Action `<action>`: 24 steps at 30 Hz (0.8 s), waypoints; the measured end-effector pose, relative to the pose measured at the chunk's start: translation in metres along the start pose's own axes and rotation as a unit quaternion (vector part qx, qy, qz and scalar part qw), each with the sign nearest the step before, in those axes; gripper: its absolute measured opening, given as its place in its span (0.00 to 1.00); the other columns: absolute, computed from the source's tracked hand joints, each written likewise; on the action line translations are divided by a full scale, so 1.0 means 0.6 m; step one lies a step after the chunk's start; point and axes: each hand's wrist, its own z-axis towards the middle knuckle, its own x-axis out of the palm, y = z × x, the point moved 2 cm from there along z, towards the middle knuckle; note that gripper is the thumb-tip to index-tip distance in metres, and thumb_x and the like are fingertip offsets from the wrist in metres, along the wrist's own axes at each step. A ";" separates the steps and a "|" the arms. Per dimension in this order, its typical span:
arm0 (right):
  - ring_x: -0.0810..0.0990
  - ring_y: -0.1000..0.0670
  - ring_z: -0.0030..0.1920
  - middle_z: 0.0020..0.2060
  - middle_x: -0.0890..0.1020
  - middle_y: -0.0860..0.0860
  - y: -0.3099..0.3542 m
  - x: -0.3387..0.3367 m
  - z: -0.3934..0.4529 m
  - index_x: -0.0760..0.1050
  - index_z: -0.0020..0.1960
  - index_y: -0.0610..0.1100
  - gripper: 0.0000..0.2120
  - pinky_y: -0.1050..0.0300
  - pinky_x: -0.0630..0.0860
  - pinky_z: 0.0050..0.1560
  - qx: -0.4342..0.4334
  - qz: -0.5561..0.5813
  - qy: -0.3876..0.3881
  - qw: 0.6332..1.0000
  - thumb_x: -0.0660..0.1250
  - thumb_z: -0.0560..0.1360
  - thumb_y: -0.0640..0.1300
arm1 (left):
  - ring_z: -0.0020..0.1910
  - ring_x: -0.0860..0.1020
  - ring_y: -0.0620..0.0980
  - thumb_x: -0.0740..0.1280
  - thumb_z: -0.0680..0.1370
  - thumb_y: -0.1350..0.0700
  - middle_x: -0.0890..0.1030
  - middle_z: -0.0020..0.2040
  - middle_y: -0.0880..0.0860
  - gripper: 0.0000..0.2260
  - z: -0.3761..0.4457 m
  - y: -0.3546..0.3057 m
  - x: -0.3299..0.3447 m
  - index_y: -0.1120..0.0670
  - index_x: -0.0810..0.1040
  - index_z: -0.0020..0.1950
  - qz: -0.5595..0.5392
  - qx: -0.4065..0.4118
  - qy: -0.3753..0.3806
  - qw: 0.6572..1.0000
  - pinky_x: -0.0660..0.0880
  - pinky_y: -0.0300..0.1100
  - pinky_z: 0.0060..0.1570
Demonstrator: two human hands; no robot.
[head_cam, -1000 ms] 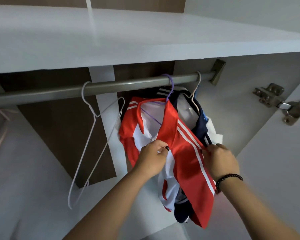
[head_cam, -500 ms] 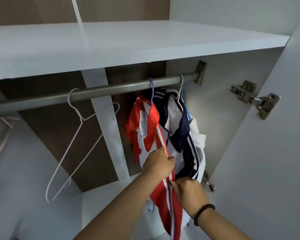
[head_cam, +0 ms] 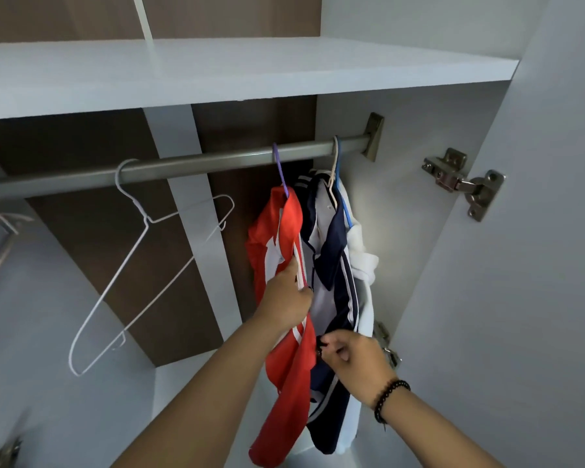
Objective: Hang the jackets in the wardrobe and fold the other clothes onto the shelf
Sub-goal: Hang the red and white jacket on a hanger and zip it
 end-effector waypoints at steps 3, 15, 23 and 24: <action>0.78 0.58 0.38 0.42 0.79 0.59 -0.012 -0.028 -0.002 0.78 0.54 0.49 0.09 0.72 0.75 0.38 0.032 0.040 -0.030 0.998 0.66 0.76 0.40 | 0.64 0.75 0.57 0.59 0.79 0.63 0.70 0.71 0.59 0.31 0.002 -0.023 0.011 0.53 0.51 0.80 0.041 0.019 -0.010 0.999 0.72 0.46 0.64; 0.79 0.54 0.33 0.36 0.83 0.46 -0.039 -0.097 -0.062 0.79 0.41 0.44 0.08 0.66 0.75 0.32 0.048 0.086 -0.087 0.991 0.64 0.78 0.42 | 0.53 0.80 0.44 0.64 0.79 0.57 0.82 0.55 0.51 0.13 -0.038 -0.027 0.058 0.52 0.75 0.64 -0.018 0.101 -0.036 0.994 0.76 0.35 0.55; 0.79 0.60 0.46 0.45 0.81 0.57 -0.026 -0.069 -0.125 0.77 0.51 0.49 0.05 0.77 0.70 0.39 0.075 0.045 -0.098 0.991 0.66 0.76 0.42 | 0.59 0.78 0.49 0.64 0.79 0.52 0.80 0.61 0.47 0.17 -0.136 0.012 0.039 0.48 0.73 0.68 0.133 0.183 0.028 0.974 0.76 0.44 0.59; 0.78 0.60 0.46 0.46 0.80 0.56 -0.020 -0.064 -0.138 0.77 0.52 0.50 0.06 0.76 0.69 0.39 0.076 0.036 -0.093 0.992 0.66 0.76 0.41 | 0.58 0.78 0.49 0.64 0.79 0.52 0.80 0.60 0.48 0.16 -0.151 0.017 0.033 0.49 0.74 0.67 0.154 0.197 0.030 0.968 0.77 0.44 0.57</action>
